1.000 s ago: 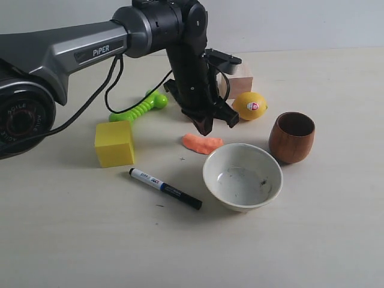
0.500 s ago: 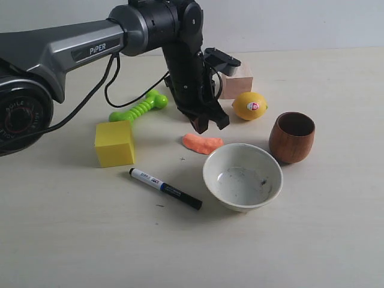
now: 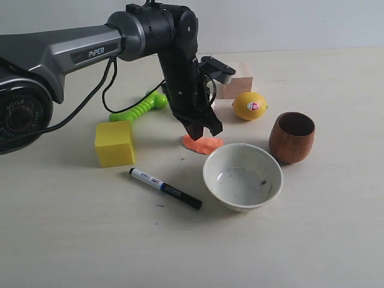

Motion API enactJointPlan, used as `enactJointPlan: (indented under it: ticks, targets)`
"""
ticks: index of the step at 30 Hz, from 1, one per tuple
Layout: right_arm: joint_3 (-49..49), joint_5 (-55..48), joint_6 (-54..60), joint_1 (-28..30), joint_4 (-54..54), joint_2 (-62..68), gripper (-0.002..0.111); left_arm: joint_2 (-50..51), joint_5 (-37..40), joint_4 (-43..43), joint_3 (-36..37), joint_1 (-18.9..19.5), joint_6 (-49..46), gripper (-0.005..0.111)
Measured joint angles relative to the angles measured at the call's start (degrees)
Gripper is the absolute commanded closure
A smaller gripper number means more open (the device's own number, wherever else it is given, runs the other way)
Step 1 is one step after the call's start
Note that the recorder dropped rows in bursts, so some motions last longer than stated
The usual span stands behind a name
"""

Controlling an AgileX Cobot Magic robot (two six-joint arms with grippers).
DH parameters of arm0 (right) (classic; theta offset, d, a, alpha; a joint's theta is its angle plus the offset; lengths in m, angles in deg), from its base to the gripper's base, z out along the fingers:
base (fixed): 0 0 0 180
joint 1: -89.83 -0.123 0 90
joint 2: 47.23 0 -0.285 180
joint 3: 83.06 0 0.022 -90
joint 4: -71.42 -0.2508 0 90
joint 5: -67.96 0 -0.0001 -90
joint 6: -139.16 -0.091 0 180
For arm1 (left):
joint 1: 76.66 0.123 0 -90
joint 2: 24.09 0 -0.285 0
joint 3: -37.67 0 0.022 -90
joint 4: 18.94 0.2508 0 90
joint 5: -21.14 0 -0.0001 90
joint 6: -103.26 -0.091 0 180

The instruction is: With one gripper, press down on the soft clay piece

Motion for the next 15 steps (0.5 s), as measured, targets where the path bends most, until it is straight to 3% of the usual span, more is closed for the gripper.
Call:
enactJointPlan:
  ticks: [15]
  targets:
    - [0.0,0.0,0.0,0.0,0.0,0.0,0.108,0.0,0.0,-2.21,0.0,-0.19,-0.64,0.107]
